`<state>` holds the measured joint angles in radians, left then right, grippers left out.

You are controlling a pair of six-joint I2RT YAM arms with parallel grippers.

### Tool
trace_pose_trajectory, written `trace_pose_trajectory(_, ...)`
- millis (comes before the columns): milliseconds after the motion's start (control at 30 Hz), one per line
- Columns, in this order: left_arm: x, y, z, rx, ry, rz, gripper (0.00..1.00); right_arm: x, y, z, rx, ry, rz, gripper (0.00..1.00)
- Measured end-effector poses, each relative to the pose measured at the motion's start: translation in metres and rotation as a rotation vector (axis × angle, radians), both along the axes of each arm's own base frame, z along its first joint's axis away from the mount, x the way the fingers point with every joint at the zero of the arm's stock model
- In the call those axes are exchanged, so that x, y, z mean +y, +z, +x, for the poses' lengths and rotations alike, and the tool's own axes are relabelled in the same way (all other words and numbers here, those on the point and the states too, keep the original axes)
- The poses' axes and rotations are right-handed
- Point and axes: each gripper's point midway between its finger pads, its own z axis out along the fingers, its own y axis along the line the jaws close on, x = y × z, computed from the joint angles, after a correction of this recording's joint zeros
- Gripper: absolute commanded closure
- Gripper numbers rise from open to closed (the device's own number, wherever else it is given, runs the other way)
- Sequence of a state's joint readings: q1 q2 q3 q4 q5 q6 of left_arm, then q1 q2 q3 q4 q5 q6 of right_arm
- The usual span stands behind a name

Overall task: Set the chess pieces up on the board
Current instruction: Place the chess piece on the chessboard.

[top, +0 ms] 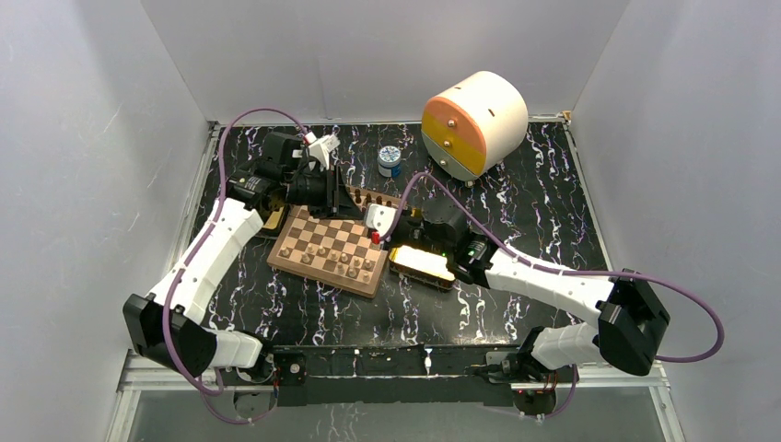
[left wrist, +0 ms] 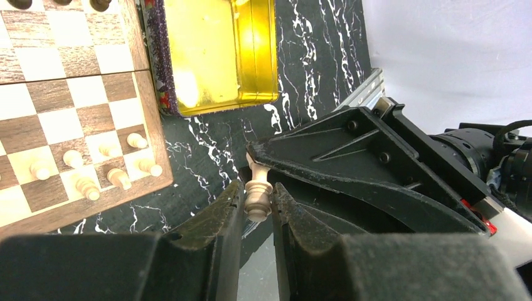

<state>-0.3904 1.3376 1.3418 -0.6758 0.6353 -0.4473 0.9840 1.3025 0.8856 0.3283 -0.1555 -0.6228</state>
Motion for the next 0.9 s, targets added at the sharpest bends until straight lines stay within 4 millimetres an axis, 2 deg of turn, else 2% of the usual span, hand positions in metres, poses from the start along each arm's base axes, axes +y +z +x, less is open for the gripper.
trace_pose_trajectory(267, -0.004, 0.014, 0.008, -0.056, 0.018, -0.04, 0.67, 0.001, 0.001, -0.002, 0.074, -0.019, 0.047, 1.0)
trace_pose_trajectory(600, -0.003, 0.017, 0.014, -0.087, 0.039, -0.038, 0.64, 0.0, 0.0, 0.0, 0.119, -0.05, 0.075, 1.0)
trace_pose_trajectory(900, 0.0, 0.01, 0.015, -0.087, 0.053, -0.015, 0.67, 0.0, 0.0, 0.007, 0.162, -0.099, 0.11, 1.0)
